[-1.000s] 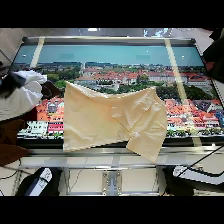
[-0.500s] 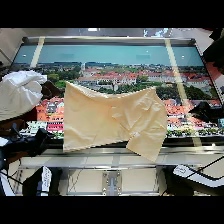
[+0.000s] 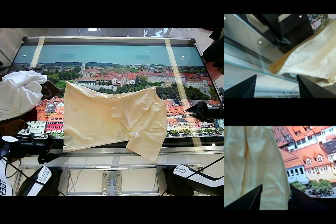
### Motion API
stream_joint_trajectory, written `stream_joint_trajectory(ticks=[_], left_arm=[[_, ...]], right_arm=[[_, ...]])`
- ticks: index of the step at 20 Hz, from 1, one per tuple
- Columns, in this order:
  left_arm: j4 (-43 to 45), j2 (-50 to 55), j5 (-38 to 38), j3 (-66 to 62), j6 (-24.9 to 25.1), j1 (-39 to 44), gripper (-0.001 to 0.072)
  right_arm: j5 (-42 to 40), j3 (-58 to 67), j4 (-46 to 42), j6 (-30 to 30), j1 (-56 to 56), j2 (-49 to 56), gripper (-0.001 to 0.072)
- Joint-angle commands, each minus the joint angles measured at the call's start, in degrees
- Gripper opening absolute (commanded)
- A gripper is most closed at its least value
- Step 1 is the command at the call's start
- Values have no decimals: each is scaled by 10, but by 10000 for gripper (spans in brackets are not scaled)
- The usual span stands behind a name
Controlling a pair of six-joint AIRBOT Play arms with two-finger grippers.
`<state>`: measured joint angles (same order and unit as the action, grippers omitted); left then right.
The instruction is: Fold the shirts.
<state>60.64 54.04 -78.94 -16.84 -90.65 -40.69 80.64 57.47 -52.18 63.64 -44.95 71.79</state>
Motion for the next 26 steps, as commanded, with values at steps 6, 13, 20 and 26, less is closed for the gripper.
stream_joint_trajectory(ticks=[6, 13, 20, 26], left_arm=[[-72, 26, 87, 2, 0, 86, 468], [-89, 57, 94, 2, -5, 116, 12], [-138, 56, 94, 2, 30, 116, 11], [-145, 56, 94, 1, 60, 116, 10]], right_arm=[[9, -1, 41, -1, 0, 0, 377], [17, -1, 38, -3, 0, 0, 376], [-10, -83, -120, -4, 7, 1, 362], [-35, -136, -14, -43, 7, 64, 362]])
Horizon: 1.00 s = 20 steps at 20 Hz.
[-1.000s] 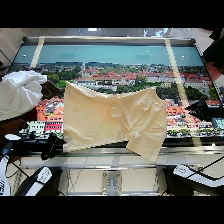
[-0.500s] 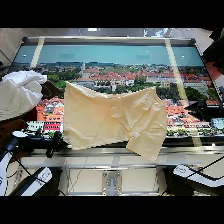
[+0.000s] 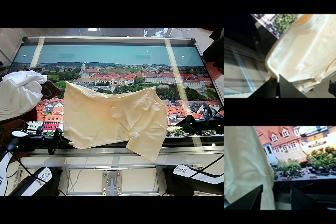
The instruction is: Fold the shirts.
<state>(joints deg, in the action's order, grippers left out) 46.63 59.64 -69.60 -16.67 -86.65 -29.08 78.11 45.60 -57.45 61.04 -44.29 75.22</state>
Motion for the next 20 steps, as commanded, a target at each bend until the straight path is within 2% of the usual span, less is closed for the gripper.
stream_joint_trajectory(ticks=[1, 6, 10, 11, 12, 13, 15, 16, 18, 20], left_arm=[[-5, 0, 0, -1, 21, 0, 11], [-5, 0, 26, -1, 21, 0, 10], [-5, 0, 30, -1, 21, 0, 10], [-5, 0, 30, -1, 21, 0, 11], [-5, 0, 30, -1, 21, 0, 11], [-5, 0, 30, -2, 23, 0, 10], [-9, -1, 30, -21, 77, -1, 9], [-9, -7, 29, -40, 88, -1, 9], [-9, -34, 19, -100, 88, -1, 9], [-9, -87, -1, -189, 88, -1, 9]], right_arm=[[-12, -17, 47, -18, 1, 41, 362], [-26, -17, 50, -23, 12, 86, 362], [-66, -17, 50, -23, 88, 106, 361], [-74, -17, 51, -23, 112, 109, 301], [-73, -17, 53, -23, 131, 110, 171], [-64, -17, 54, -23, 150, 110, 80], [-24, -12, 75, -40, 174, 109, 75], [0, -8, 100, -50, 177, 106, 15], [73, 10, 175, -58, 177, 83, 15], [151, 48, 258, -62, 177, 18, 13]])
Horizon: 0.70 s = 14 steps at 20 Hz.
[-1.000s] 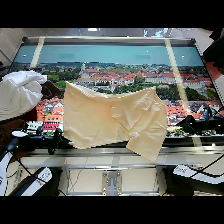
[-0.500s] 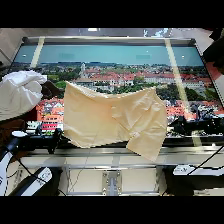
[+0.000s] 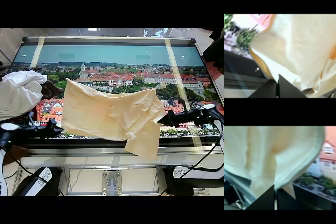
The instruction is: Fold the shirts.
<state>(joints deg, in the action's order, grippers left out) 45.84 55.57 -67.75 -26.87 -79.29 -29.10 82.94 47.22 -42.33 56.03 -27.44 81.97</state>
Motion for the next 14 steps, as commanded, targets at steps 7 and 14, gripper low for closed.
stream_joint_trajectory(ticks=[7, 14], left_arm=[[36, -245, -34, -458, 37, -75, 8], [352, -185, -79, -726, -20, 147, 7]], right_arm=[[72, 285, 101, 25, 9, -447, 14], [-51, 550, -105, 104, 9, -484, 12]])
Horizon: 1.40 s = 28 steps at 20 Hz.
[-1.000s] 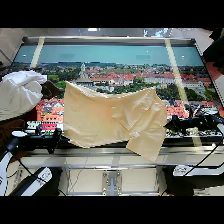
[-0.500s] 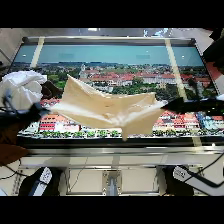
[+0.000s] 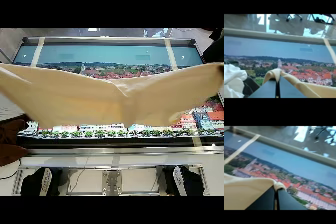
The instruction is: Fold the shirts.
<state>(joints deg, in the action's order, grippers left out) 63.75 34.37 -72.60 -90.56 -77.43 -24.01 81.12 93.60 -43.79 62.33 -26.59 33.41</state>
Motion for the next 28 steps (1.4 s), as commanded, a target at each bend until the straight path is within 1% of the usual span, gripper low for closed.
stream_joint_trajectory(ticks=[1, 3, 5, 6, 8, 9, 11, 13, 14, 16, 19, 20, 21, 22, 23, 24, 25, 26, 27, 28], left_arm=[[209, 43, -42, -87, -49, 131, 7], [233, 105, -53, -87, -53, 180, 8], [233, 190, -52, -87, -53, 204, 7], [233, 240, -52, -87, -53, 208, 7], [233, 333, -44, -87, -53, 207, 8], [237, 383, -27, -87, -53, 207, 8], [243, 476, 12, -87, -53, 207, 8], [243, 558, 46, -87, -57, 210, 8], [243, 593, 73, -87, -75, 210, 8], [243, 640, 129, -87, -113, 210, 8], [240, 678, 201, -87, -123, 216, 10], [231, 682, 219, -88, -123, 218, 14], [216, 682, 235, -88, -122, 218, 84], [199, 678, 245, -92, -122, 218, 297], [193, 669, 243, -101, -122, 217, 537], [194, 653, 240, -109, -122, 212, 627], [194, 622, 234, -113, -122, 203, 626], [210, 581, 225, -113, -122, 190, 626], [243, 538, 209, -113, -122, 176, 626], [279, 491, 185, -111, -122, 157, 626]], right_arm=[[-16, 86, -91, 47, 0, 28, 13], [39, 78, -76, 49, 0, 94, 13], [72, 52, -31, 49, 5, 172, 12], [67, 28, -7, 42, 17, 213, 13], [40, -13, -17, 34, 59, 288, 13], [14, -31, -36, 21, 86, 332, 13], [-58, -43, -78, 21, 136, 424, 13], [-150, -43, -81, 21, 177, 514, 12], [-204, -41, -81, 21, 194, 555, 13], [-310, -41, -78, 41, 216, 618, 13], [-448, -41, -48, 48, 238, 667, 15], [-484, -42, -30, 48, 243, 671, 35], [-508, -40, -12, 48, 245, 670, 147], [-505, -27, 12, 48, 244, 670, 394], [-476, -1, 18, 48, 238, 668, 478], [-429, 32, 15, 48, 227, 662, 476], [-374, 70, 12, 48, 211, 653, 474], [-302, 114, -4, 49, 188, 638, 471], [-219, 158, -40, 64, 159, 618, 433], [-140, 190, -86, 82, 131, 596, 418]])
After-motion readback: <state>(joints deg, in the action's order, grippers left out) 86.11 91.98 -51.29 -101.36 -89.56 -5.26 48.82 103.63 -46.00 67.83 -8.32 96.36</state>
